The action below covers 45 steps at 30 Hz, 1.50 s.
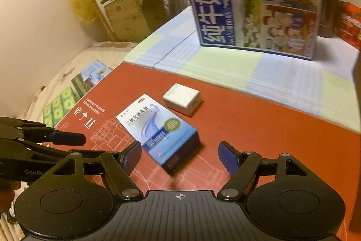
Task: Organize rigid objects
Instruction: 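Withdraw both tools from the box toward the medicine box and charger, then grasp the blue-white medicine box with the right tool while the left tool grasps the white charger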
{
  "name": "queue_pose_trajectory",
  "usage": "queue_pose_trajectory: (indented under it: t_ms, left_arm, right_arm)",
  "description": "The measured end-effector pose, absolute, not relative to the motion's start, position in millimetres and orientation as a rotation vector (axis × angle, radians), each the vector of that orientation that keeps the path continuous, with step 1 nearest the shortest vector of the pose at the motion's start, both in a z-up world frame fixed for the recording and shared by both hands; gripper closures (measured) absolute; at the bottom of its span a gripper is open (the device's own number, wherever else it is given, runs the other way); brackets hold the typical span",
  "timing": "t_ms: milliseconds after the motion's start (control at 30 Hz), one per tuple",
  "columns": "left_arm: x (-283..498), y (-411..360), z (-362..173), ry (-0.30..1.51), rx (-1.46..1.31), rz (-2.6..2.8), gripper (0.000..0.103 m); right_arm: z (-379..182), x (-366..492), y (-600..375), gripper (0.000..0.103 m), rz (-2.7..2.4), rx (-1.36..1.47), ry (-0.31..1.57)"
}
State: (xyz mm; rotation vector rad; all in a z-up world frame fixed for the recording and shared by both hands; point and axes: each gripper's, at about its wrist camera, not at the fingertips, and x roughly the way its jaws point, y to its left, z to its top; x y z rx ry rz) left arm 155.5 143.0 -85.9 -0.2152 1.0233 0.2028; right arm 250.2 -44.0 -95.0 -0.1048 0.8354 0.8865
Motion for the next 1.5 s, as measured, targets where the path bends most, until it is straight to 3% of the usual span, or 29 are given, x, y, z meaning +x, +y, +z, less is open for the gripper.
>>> queue_pose_trajectory:
  t_ms: [467, 900, 967, 1500]
  left_arm:
    - [170.5, 177.2, -110.6, 1.065, -0.220, 0.243, 0.049]
    - [169.6, 178.1, -120.5, 1.092, -0.203, 0.232, 0.049]
    - [168.2, 175.2, -121.6, 1.097, -0.195, 0.226, 0.049]
    - [184.2, 139.2, -118.1, 1.053, -0.136, 0.075, 0.049]
  right_arm:
    - [-117.2, 274.5, 18.4, 0.031, 1.006, -0.253, 0.835]
    - [-129.1, 242.9, 24.0, 0.031, 1.077, -0.466, 0.796]
    - [-132.9, 235.4, 21.6, 0.041, 1.066, -0.491, 0.783]
    - [-125.4, 221.3, -62.9, 0.042, 0.824, -0.356, 0.779]
